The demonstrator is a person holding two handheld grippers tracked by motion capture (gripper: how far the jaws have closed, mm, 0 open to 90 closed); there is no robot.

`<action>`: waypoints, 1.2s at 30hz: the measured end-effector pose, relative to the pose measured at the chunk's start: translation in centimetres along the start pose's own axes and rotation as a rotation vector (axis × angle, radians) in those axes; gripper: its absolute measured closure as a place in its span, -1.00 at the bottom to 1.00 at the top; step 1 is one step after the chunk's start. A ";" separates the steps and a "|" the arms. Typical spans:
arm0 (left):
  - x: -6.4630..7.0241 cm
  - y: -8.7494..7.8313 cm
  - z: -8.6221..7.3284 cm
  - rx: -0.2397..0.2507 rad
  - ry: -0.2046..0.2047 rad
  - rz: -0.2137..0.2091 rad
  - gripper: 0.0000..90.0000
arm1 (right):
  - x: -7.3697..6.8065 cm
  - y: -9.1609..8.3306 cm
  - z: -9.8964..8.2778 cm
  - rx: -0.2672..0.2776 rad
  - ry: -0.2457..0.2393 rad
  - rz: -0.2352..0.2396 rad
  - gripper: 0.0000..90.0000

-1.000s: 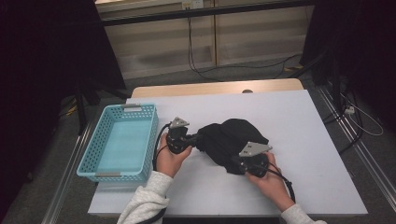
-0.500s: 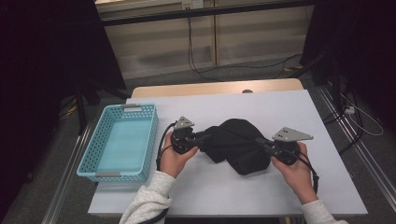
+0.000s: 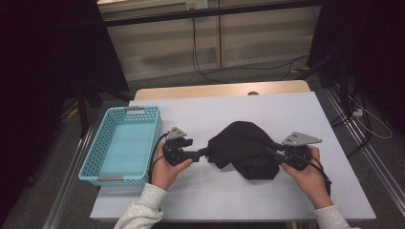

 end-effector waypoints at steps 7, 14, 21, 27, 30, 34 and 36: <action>-0.6 -0.5 -0.7 0.013 0.012 0.022 -0.53 | -4.3 0.7 3.6 0.050 -0.092 0.035 -0.19; -0.8 -0.9 -1.0 0.023 0.002 0.024 -0.56 | -7.3 4.6 5.2 0.031 -0.118 0.086 -0.31; -0.9 -1.1 -1.6 0.021 0.005 0.020 -0.55 | -7.8 6.9 4.2 -0.069 -0.123 0.158 0.84; -0.7 -1.0 -1.5 0.027 0.007 0.015 -0.54 | -5.7 4.1 4.5 0.000 -0.056 0.184 1.00; -0.6 -0.6 -1.4 0.023 0.009 0.015 -0.54 | -5.1 2.6 4.9 0.038 -0.057 0.171 1.00; -0.5 -0.4 -1.4 0.007 0.006 0.012 -0.56 | -6.4 3.0 5.3 0.037 -0.098 0.154 0.36; -0.4 -0.6 -1.3 0.013 0.008 0.019 -0.57 | -7.8 4.0 5.4 0.026 -0.118 0.187 -0.01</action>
Point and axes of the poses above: each handheld gripper's, and its own axes: y roughly forward along the jaws, z roughly out of its top, x roughly to its right, the point moved 8 cm from there along y, roughly forward along the jaws, and after that the axes turned 9 degrees about -x, right-handed, at the moved point
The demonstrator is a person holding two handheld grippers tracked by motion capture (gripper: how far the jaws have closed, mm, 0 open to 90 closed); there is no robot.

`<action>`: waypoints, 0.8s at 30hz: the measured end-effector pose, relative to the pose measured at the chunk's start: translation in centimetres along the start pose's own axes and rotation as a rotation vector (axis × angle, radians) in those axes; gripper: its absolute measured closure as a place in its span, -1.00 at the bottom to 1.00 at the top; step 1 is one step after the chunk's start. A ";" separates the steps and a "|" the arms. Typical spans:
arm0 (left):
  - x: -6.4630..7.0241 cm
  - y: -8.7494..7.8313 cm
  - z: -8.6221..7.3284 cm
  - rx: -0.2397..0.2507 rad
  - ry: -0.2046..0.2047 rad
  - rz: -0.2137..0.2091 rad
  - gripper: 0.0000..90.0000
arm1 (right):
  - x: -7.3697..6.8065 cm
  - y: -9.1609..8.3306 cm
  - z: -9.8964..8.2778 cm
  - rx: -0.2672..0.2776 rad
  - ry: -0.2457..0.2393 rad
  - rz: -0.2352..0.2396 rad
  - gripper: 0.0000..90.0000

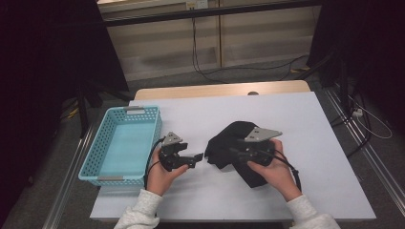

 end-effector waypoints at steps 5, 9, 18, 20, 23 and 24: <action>-0.4 -0.5 0.0 0.011 -0.005 0.005 -0.58 | -2.3 3.9 -0.5 -0.097 -0.059 -0.003 -0.33; -0.6 -0.6 -0.3 0.004 -0.008 0.006 -0.58 | -2.1 4.8 -0.7 -0.110 -0.036 -0.005 0.76; -0.4 -0.4 -0.2 0.003 -0.006 0.001 -0.57 | 0.2 -1.5 0.9 0.067 0.095 0.019 0.81; -0.1 -0.2 -0.2 0.002 0.001 -0.005 -0.57 | 1.1 -3.0 0.8 0.091 0.115 0.009 0.81; 0.2 0.2 -0.2 -0.005 0.008 -0.014 -0.57 | 3.1 -5.4 -0.1 0.142 0.172 -0.025 0.82; 0.3 0.4 -0.2 -0.009 0.010 -0.017 -0.57 | 3.6 -5.9 -0.5 0.143 0.182 -0.039 0.82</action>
Point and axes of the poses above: each handheld gripper's, and its own axes: y roughly forward along the jaws, z roughly out of its top, x roughly to its right, the point moved 8 cm from there along y, roughly forward along the jaws, and after that the axes turned 9 degrees about -x, right-handed, at the moved point
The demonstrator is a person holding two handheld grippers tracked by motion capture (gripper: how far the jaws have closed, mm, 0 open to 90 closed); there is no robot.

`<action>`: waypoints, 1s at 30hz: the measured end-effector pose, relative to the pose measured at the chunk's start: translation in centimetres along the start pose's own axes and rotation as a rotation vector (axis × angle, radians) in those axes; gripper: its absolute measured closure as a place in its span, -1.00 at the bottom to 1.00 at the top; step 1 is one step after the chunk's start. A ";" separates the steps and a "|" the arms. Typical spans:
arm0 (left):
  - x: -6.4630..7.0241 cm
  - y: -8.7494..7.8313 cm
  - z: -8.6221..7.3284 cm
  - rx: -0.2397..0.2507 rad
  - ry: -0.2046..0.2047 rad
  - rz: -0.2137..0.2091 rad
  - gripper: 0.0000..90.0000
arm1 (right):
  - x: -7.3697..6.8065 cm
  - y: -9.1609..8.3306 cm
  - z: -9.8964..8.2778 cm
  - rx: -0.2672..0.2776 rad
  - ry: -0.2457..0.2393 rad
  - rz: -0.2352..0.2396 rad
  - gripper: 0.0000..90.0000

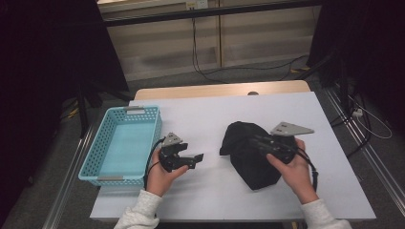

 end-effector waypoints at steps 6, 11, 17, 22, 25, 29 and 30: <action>0.7 0.9 0.3 -0.008 0.015 -0.020 -0.57 | 3.6 -1.0 -3.0 -0.036 0.088 -0.061 0.82; 1.6 1.9 0.6 -0.014 0.030 -0.040 -0.58 | 6.0 -0.1 -6.4 -0.143 0.113 -0.142 0.82; 2.4 2.9 0.8 -0.028 0.042 -0.060 -0.57 | 7.3 -0.2 -8.4 -0.196 0.157 -0.185 0.79; 2.6 2.9 1.0 -0.024 0.054 -0.061 -0.57 | 7.4 0.2 -9.0 -0.221 0.113 -0.218 0.64; 2.6 2.7 1.0 -0.020 0.051 -0.060 -0.57 | 7.4 0.5 -9.0 -0.216 0.100 -0.233 0.46; 2.5 2.7 1.0 -0.020 0.052 -0.061 -0.57 | 7.3 1.0 -9.0 -0.202 0.146 -0.211 0.18; 2.5 2.7 1.0 -0.021 0.052 -0.061 -0.57 | 7.1 1.2 -8.9 -0.205 0.149 -0.204 0.18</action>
Point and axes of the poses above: each handheld gripper's, and its own axes: y roughly forward along the jaws, z roughly out of its top, x roughly to its right, the point moved 8 cm from there along y, roughly forward along the jaws, and after that the axes turned 9 degrees about -x, right-handed, at the moved point
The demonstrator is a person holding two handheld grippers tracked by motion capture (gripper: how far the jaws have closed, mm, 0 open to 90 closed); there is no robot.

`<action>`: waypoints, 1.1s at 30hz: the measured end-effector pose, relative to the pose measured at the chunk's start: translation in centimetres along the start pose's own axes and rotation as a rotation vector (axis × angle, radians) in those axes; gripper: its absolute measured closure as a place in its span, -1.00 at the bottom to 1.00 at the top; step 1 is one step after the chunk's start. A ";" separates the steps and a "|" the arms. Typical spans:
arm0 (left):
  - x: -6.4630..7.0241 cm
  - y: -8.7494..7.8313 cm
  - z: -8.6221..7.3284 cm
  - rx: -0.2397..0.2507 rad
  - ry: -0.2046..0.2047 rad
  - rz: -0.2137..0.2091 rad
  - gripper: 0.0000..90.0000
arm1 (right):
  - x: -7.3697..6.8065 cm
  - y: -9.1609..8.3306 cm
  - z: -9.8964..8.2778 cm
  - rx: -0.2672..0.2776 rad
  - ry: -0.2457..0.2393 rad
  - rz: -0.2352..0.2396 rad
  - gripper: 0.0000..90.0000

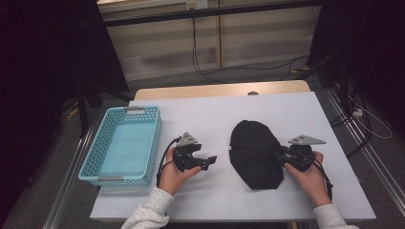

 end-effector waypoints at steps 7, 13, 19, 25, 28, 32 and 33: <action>-0.1 0.0 -0.1 0.000 -0.004 0.005 -0.57 | -4.6 1.3 0.5 -0.040 -0.065 0.164 0.45; -0.2 -0.1 -0.1 0.004 -0.002 0.010 -0.57 | -7.9 1.6 0.7 -0.044 -0.161 0.214 0.67; 0.1 0.0 0.0 0.011 0.000 -0.011 -0.55 | -8.5 1.3 0.9 -0.022 -0.143 0.234 0.66; 1.2 1.0 -0.7 -0.043 0.027 -0.025 0.02 | -7.3 0.0 2.4 0.096 -0.063 0.214 0.35; 1.9 1.4 -0.8 -0.058 0.048 -0.046 0.39 | -6.8 -0.7 3.0 0.133 -0.048 0.202 0.43; 2.6 1.7 -0.9 -0.077 0.056 -0.076 0.78 | -6.6 -1.3 3.1 0.150 -0.062 0.203 0.76; 2.7 1.7 -0.9 -0.074 0.054 -0.079 0.83 | -6.5 -1.5 3.2 0.161 -0.054 0.207 0.78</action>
Point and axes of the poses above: each handheld gripper's, and its own axes: y roughly forward along the jaws, z roughly out of its top, x roughly to its right, the point moved 8 cm from there along y, roughly forward along the jaws, and after that the axes turned 9 degrees about -x, right-handed, at the moved point
